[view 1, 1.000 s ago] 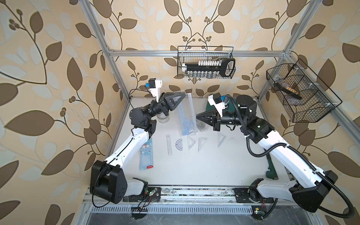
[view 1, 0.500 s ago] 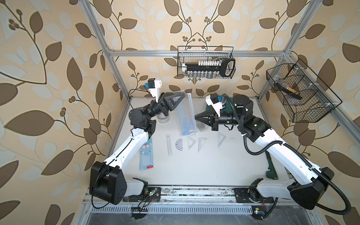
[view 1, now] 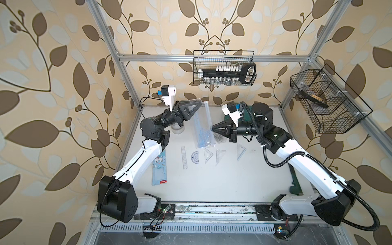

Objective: Open the ruler set and take out the ruler
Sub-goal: Take out the ruler from the ruler set bag.

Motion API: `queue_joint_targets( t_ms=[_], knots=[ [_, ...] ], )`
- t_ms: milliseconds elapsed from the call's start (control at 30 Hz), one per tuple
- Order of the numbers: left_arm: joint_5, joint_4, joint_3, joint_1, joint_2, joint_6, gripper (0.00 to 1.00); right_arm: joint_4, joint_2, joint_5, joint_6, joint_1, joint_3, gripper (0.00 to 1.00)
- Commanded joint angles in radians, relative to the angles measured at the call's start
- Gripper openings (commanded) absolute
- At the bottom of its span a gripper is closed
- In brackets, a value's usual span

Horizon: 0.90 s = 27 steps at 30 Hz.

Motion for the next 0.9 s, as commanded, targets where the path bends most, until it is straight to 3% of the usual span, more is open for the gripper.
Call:
queue_joint_targets(
  t_ms=[0, 433, 867],
  knots=[
    [0.003, 0.049, 0.038, 0.01, -0.029, -0.004, 0.0, 0.0, 0.012, -0.03, 0.002, 0.006, 0.04, 0.09],
    [0.006, 0.052, 0.046, 0.01, -0.026, -0.007, 0.0, -0.001, 0.039, -0.067, 0.015, 0.008, 0.043, 0.12],
    [0.003, 0.05, 0.033, 0.011, -0.021, -0.004, 0.0, -0.002, 0.0, -0.032, 0.002, 0.008, 0.035, 0.0]
  ],
)
